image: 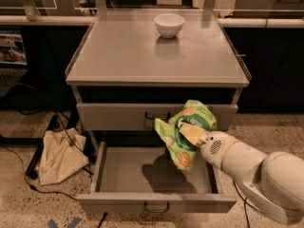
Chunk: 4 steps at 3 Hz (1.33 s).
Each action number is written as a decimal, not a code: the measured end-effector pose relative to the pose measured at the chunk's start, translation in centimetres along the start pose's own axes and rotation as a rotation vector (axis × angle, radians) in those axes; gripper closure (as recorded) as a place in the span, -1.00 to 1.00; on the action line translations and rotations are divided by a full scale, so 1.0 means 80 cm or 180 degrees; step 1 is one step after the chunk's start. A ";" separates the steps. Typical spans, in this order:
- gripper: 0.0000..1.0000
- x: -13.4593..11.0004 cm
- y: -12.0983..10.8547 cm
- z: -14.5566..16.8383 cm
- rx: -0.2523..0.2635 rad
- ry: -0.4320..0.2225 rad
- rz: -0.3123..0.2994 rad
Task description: Place green rice chip bag into middle drawer
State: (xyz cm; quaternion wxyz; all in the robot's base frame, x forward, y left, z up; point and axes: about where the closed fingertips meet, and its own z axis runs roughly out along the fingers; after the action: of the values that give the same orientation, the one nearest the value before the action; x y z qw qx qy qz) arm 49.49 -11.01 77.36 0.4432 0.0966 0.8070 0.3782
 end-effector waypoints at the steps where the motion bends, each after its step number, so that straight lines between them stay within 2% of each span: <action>1: 1.00 0.017 -0.053 0.022 0.0168 0.0088 0.0184; 2: 1.00 0.023 -0.081 0.039 0.0274 0.0258 0.0325; 3: 1.00 0.024 -0.099 0.041 0.0348 0.0289 0.0337; 4: 1.00 0.039 -0.100 0.046 0.0326 0.0355 0.0444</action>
Offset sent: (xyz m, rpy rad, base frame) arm 0.0400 -0.0351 -0.1009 0.0100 0.2659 -0.0325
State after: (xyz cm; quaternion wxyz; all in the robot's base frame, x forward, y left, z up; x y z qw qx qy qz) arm 52.00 -13.06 68.60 0.3646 0.1538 0.8400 0.3712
